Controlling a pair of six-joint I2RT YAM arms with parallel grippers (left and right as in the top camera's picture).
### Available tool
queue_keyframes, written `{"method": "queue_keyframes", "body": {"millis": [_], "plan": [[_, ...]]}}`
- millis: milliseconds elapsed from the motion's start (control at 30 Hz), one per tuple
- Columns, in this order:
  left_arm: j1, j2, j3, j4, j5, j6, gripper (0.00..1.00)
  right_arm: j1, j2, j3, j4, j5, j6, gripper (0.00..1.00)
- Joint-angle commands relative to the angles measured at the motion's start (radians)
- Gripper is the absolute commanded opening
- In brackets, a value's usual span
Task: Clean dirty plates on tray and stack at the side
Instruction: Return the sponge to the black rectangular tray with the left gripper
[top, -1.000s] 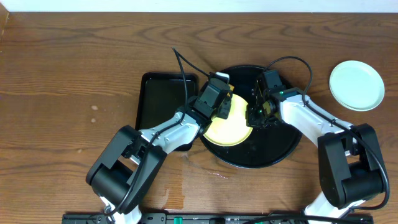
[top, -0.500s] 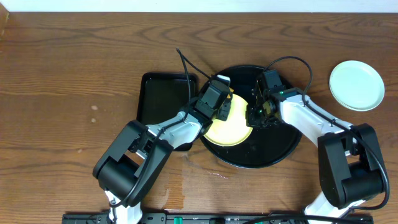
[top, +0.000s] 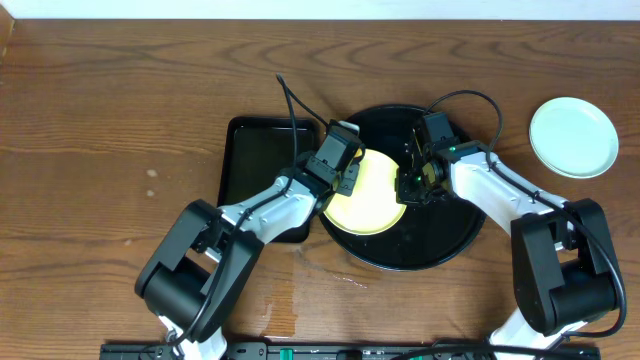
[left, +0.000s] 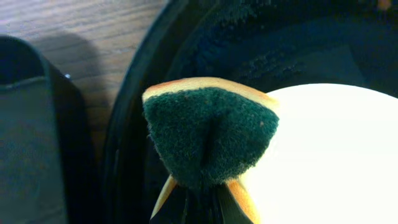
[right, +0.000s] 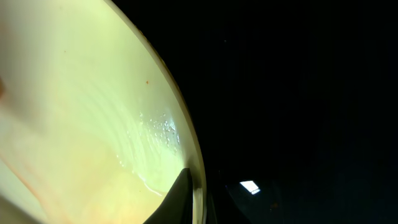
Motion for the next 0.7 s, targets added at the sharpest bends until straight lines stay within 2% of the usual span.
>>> {"method": "queue_keyframes", "body": {"millis": [0, 400, 667], "plan": [[0.018, -0.071, -0.002, -0.012, -0.041, 0.014, 0.08, -0.002, 0.022, -0.026, -0.027, 0.112, 0.005, 0.05], [0.081, -0.204, -0.003, -0.165, -0.09, 0.012, 0.08, -0.002, 0.022, -0.026, -0.027, 0.112, 0.005, 0.05], [0.205, -0.212, -0.005, -0.31, -0.062, -0.134, 0.08, -0.002, 0.022, -0.026, -0.027, 0.112, 0.005, 0.06]]}}
